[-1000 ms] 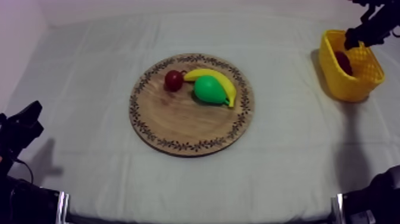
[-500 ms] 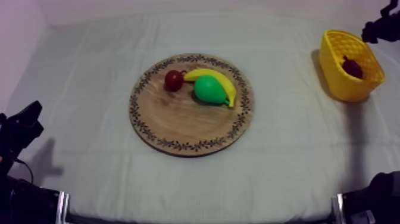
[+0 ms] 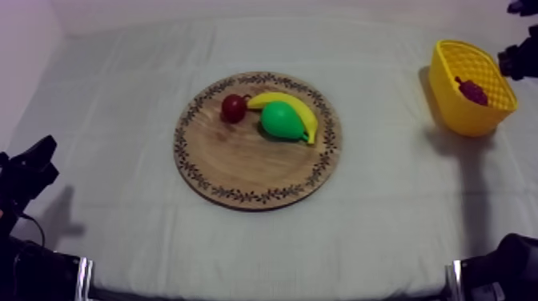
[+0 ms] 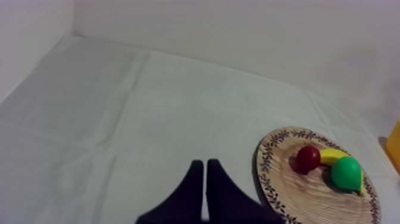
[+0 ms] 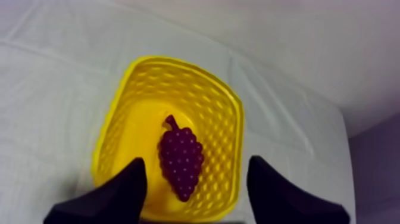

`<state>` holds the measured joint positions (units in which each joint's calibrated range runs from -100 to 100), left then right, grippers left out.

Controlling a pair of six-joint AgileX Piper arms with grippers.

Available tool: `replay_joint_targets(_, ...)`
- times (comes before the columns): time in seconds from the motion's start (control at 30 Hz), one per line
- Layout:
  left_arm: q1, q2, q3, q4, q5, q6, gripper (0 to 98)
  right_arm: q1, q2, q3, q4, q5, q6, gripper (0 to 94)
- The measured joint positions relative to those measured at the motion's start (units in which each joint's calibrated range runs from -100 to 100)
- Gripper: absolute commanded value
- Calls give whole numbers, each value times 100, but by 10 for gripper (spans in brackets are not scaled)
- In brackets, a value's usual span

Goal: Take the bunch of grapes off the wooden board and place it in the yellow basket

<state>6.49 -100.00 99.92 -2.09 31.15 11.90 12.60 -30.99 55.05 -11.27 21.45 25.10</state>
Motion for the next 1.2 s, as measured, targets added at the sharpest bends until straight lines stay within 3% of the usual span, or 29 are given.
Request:
replay_joint_targets(0.13, 0, 0, 0, 0, 0, 0, 1, -158, -882, 960, -232, -289, 346, 463)
replay_joint_targets(0.5, 0, 0, 0, 0, 0, 0, 1, -378, -3131, 3271, -302, -345, 818, 362)
replay_joint_targets(0.67, 0, 0, 0, 0, 0, 0, 1, -403, -3978, 4038, -329, -226, 816, 113)
replay_joint_targets(0.87, 0, 0, 0, 0, 0, 0, 1, -396, -4940, 4421, 155, 175, 207, 20)
replay_joint_targets(1.2, 0, 0, 0, 0, 0, -3, 1, -588, -6266, 4448, 738, 1396, -1630, 7)
